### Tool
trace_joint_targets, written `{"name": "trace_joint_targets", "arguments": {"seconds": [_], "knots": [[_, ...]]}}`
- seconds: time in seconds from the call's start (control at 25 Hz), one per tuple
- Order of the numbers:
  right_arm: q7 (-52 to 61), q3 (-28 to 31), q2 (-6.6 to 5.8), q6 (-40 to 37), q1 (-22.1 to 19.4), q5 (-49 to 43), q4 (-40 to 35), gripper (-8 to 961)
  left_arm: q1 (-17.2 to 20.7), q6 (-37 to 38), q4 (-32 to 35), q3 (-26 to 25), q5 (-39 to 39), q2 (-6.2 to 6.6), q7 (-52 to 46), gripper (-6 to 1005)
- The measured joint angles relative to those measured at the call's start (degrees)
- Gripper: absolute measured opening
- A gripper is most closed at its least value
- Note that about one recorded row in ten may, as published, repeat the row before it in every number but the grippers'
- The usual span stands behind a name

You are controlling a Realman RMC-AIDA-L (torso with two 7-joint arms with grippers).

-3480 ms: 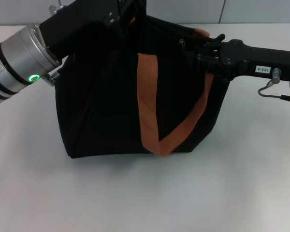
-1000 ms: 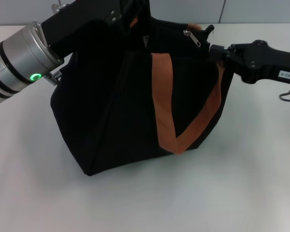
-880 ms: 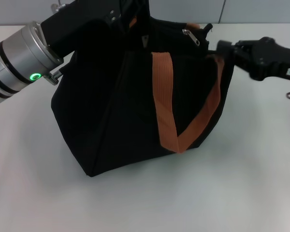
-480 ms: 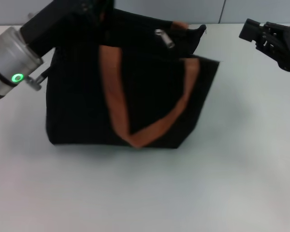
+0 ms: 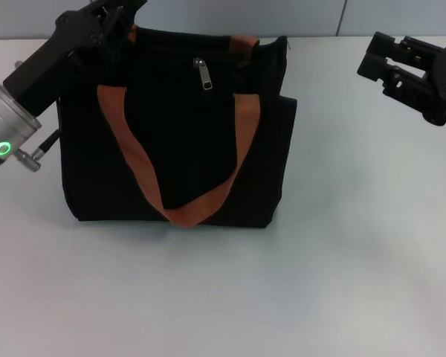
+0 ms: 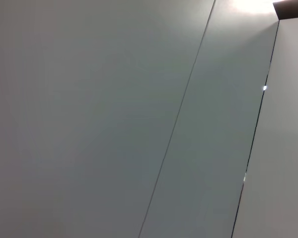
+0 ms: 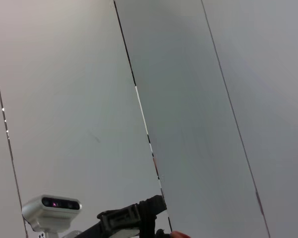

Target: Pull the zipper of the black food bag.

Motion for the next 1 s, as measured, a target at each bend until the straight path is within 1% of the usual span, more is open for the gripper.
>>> {"name": "trace_joint_targets", "arguments": {"seconds": [0.16, 0.2, 0.28, 0.36, 0.48, 0.52, 0.56, 0.6, 0.72, 0.84, 0.92, 0.96, 1.0], "knots": [[-0.47, -0.15, -0.09, 0.21, 0.06, -0.07, 0.38, 457, 0.92, 0.43, -0.4, 0.12, -0.02, 0.01, -1.05, 35], [-0.67, -0.2, -0.11, 0.3, 0.06, -0.09, 0.45, 463, 1.12, 0.46, -0.44, 0.12, -0.02, 0.01, -1.07, 35], [-1.42, -0.1, -0.11, 0.34, -0.02, -0.14, 1.07, 476, 1.86, 0.49, -0.5, 0.0, -0.02, 0.0, -1.09, 75], [-2.69, 0.21, 0.14, 0.39, -0.36, -0.08, 2.27, 489, 2.58, 0.51, -0.51, -0.3, -0.02, 0.01, -1.09, 115], [-4.15, 0.61, 0.44, 0.97, -0.64, 0.06, 3.75, 508, 4.16, 0.63, -0.44, -1.89, -0.01, 0.07, -1.07, 176], [-4.38, 0.7, 0.44, 1.16, -0.65, 0.06, 4.06, 514, 4.16, 0.63, -0.44, -1.89, -0.01, 0.07, -1.07, 196], [-4.55, 0.7, 0.44, 1.24, -0.63, 0.07, 4.34, 521, 5.02, 0.71, -0.31, -2.97, -0.02, 0.09, -1.06, 216], [-4.72, 0.71, 0.42, 1.31, -0.62, 0.07, 4.59, 527, 6.85, 1.02, 0.01, -4.81, -0.02, 0.22, -1.1, 236], [-4.94, 1.57, 0.44, 1.39, -0.48, 0.13, 4.83, 730, 9.07, 1.48, 0.82, -6.1, -0.01, 0.44, -1.54, 352], [-6.11, 4.28, 0.58, 1.89, -0.15, 0.29, 5.75, 740, 11.26, 2.19, 1.81, -7.69, 0.0, 0.5, -2.3, 469], [-7.93, 7.05, 0.66, 2.06, 0.39, 0.47, 7.7, 747, 12.78, 2.73, 2.34, -8.97, 0.0, 0.55, -2.5, 601], [-9.02, 8.7, 0.66, 2.06, 0.72, 0.51, 8.79, 751, 13.36, 2.92, 2.73, -9.2, 0.02, 0.61, -2.46, 667], [-11.18, 12.13, 0.66, 2.27, 1.3, 0.64, 10.94, 754, 14.29, 3.11, 3.6, -9.39, 0.11, 0.66, -2.19, 697]]}}
